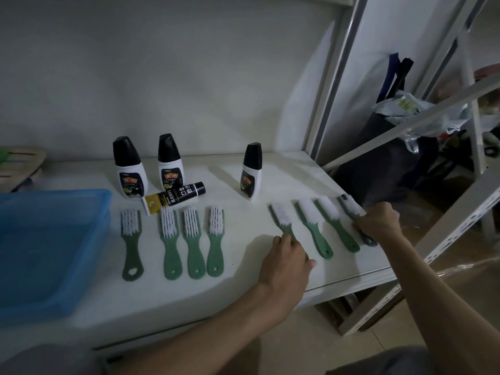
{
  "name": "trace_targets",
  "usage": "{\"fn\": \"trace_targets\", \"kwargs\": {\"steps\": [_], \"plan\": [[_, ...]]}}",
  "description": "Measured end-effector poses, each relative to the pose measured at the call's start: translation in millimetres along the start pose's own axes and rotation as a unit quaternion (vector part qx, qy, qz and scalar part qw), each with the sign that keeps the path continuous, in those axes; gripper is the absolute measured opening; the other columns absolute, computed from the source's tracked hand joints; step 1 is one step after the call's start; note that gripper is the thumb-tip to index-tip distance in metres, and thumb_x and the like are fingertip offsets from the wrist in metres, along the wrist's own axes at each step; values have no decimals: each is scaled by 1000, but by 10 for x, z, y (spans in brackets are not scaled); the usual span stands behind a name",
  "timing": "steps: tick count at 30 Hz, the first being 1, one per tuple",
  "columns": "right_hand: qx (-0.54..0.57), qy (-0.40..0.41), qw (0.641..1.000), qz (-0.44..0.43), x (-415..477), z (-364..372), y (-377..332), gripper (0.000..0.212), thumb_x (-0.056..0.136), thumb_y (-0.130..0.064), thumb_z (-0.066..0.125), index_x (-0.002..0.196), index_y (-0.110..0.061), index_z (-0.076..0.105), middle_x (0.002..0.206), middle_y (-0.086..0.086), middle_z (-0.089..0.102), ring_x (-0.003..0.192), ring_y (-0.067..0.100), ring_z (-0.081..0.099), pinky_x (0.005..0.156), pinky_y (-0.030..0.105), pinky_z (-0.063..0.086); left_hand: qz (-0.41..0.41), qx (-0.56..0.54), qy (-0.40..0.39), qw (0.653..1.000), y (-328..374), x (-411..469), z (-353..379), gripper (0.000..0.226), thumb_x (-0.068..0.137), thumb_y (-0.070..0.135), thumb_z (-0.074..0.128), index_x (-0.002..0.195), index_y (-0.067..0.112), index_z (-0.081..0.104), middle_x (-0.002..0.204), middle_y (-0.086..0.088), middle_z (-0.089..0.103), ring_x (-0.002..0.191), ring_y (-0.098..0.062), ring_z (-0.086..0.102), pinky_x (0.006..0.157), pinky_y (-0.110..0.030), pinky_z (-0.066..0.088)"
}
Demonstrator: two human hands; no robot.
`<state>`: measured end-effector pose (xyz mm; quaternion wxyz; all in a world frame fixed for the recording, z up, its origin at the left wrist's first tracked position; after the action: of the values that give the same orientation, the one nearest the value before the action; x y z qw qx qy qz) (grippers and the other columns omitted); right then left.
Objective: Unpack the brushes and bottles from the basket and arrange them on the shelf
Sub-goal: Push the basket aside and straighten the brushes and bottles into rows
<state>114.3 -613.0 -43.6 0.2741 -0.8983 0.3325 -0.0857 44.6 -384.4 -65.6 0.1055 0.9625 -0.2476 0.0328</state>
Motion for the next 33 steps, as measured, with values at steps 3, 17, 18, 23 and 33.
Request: {"fn": "trace_targets", "kwargs": {"steps": [3, 17, 18, 23, 33], "plan": [[0, 24, 997, -72, -226, -14, -312, 20, 81, -4, 70, 98, 2, 60, 98, 21, 63, 80, 30, 58, 66, 38, 50, -90, -108, -7, 990, -167, -95, -225, 30, 98, 31, 50, 111, 5, 58, 118, -13, 52, 110, -27, 49, 85, -32, 40], [9, -216, 938, -271, -1998, 1266, -1496, 27, 84, -36, 58, 78, -9, 56, 89, 15, 65, 79, 34, 66, 70, 39, 58, -189, -1, -5, 982, -1494, -999, -527, 54, 93, 50, 47, 138, 22, 43, 142, 1, 45, 131, -16, 40, 106, -32, 33], [3, -210, 937, -279, -2032, 1264, -1518, 26, 85, -34, 60, 80, -9, 56, 93, 14, 64, 83, 33, 65, 72, 36, 56, -169, 8, -10, 986, -1475, -1019, -481, 58, 95, 50, 43, 145, 22, 37, 150, 3, 38, 139, -15, 33, 112, -31, 26], [-34, -187, 943, -273, -2094, 1202, -1556, 26, 85, -19, 59, 69, -12, 41, 79, 5, 45, 79, 31, 52, 65, 32, 41, -117, -24, 6, 993, -1426, -1000, -377, 56, 100, 41, 36, 152, 19, 29, 158, 4, 29, 146, -11, 22, 117, -25, 14], [-85, -132, 965, -211, -1827, 963, -1368, 16, 83, -17, 57, 82, -9, 43, 95, 13, 57, 95, 36, 60, 67, 31, 39, -47, -68, 36, 996, -1199, -801, -320, 54, 100, 35, 38, 151, 15, 31, 157, 2, 31, 145, -9, 23, 107, -11, 4]]}}
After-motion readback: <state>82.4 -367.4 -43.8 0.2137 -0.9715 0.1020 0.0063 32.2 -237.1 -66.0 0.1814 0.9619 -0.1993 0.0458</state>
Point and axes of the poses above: each hand's wrist, its own x-axis towards the middle knuckle, its own z-axis out of the palm, y = z × x, the point moved 4 cm from there along x, towards the middle knuckle
